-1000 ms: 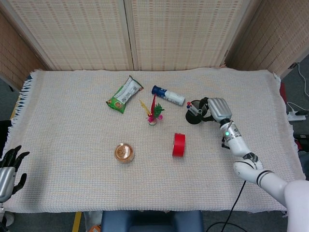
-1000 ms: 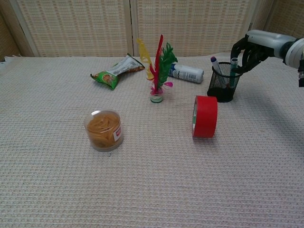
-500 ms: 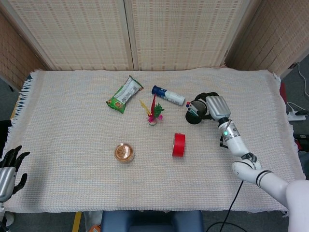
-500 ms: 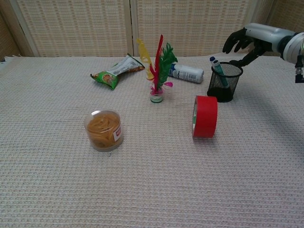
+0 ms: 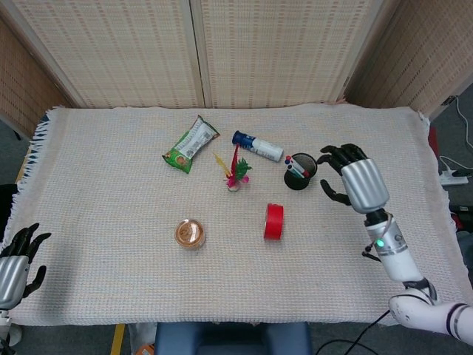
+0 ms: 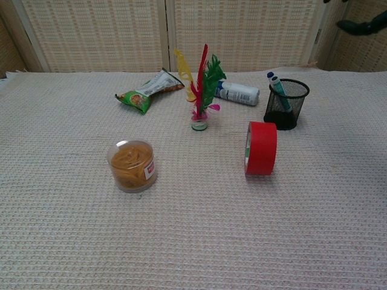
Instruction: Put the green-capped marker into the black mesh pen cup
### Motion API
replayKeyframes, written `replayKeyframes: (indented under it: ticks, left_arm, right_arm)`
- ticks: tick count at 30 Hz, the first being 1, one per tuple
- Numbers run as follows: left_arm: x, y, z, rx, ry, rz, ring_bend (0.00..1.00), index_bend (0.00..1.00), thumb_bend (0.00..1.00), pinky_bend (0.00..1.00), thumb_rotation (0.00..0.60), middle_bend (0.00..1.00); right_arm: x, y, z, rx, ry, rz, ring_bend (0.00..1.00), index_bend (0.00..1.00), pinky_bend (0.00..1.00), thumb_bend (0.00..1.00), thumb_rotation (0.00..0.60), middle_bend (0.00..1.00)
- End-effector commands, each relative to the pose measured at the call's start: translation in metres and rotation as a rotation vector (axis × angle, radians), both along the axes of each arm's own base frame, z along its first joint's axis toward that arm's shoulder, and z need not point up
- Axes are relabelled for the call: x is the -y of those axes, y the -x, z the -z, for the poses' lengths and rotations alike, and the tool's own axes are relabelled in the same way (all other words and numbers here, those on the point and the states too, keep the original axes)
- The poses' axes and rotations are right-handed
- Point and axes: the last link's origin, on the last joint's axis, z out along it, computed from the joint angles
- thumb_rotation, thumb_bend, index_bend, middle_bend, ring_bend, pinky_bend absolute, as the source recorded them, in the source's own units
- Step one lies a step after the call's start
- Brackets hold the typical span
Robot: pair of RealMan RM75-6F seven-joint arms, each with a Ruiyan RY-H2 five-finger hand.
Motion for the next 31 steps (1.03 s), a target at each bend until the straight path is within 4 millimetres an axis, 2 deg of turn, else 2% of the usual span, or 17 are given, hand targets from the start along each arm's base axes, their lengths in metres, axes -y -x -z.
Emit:
replayKeyframes:
  ticks: [1,6,12,19,31]
  left_arm:
    - [0.000,-0.001,0.000,0.003,0.003,0.003,0.00,0.19,0.42,0.25,0.600,0.01]
    - [0.001,-0.002,-0.001,0.006,-0.002,0.013,0.00,0.19,0.42,0.24,0.600,0.01]
    - [0.001,-0.002,-0.001,0.005,-0.002,0.010,0.00,0.19,0.42,0.24,0.600,0.01]
    - [0.001,-0.002,-0.001,-0.001,-0.002,0.010,0.00,0.19,0.42,0.24,0.600,0.01]
    - [0.000,-0.001,0.003,-0.014,0.010,-0.001,0.00,0.19,0.42,0.24,0.600,0.01]
  right_arm:
    - [-0.069,0.057,-0.024,-0.138,0.080,0.116,0.33,0.43,0.26,0.28,0.600,0.26]
    - [-0.102,0.104,-0.006,-0.126,0.027,0.239,0.33,0.44,0.26,0.28,0.600,0.26]
    - [-0.121,0.138,0.013,-0.097,0.023,0.327,0.33,0.44,0.26,0.28,0.600,0.26]
    - [-0.127,0.157,0.022,-0.061,0.021,0.347,0.33,0.45,0.26,0.28,0.600,0.26]
    - [-0.127,0.157,0.016,-0.031,0.046,0.339,0.33,0.46,0.26,0.28,0.600,0.26]
